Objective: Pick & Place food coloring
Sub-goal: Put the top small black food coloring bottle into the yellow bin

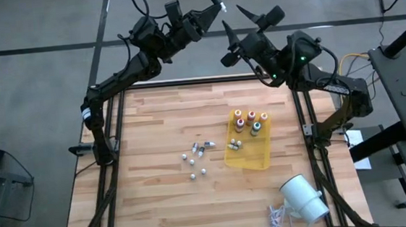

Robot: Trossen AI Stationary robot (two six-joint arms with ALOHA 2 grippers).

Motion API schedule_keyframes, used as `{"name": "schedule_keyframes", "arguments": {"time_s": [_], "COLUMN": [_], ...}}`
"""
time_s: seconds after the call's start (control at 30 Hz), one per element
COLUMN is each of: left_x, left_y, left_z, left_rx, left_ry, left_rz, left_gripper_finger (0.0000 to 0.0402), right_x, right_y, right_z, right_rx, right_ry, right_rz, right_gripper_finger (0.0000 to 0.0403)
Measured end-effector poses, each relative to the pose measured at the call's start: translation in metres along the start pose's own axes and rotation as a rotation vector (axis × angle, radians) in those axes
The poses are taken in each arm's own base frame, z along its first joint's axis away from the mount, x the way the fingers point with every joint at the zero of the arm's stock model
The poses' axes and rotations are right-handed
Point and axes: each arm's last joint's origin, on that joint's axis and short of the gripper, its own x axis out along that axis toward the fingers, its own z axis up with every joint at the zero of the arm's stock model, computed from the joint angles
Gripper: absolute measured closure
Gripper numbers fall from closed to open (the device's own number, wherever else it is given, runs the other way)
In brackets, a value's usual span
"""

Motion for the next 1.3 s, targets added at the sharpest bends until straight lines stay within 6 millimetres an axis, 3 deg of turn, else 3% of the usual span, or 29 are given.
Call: {"name": "schedule_keyframes", "arguments": {"time_s": [1.3], "left_x": [-0.001], "left_y": [0.008], "left_z": [-0.012], "left_rx": [-0.117], "left_ry": [0.009], "left_rz": [-0.013], "left_gripper_finger": [0.0353], "right_x": [0.008], "right_y": [0.0], "right_z": [-0.009], "right_rx": [-0.018], "right_ry": [-0.021], "right_rz": [0.021], "right_gripper_finger": [0.0177]}}
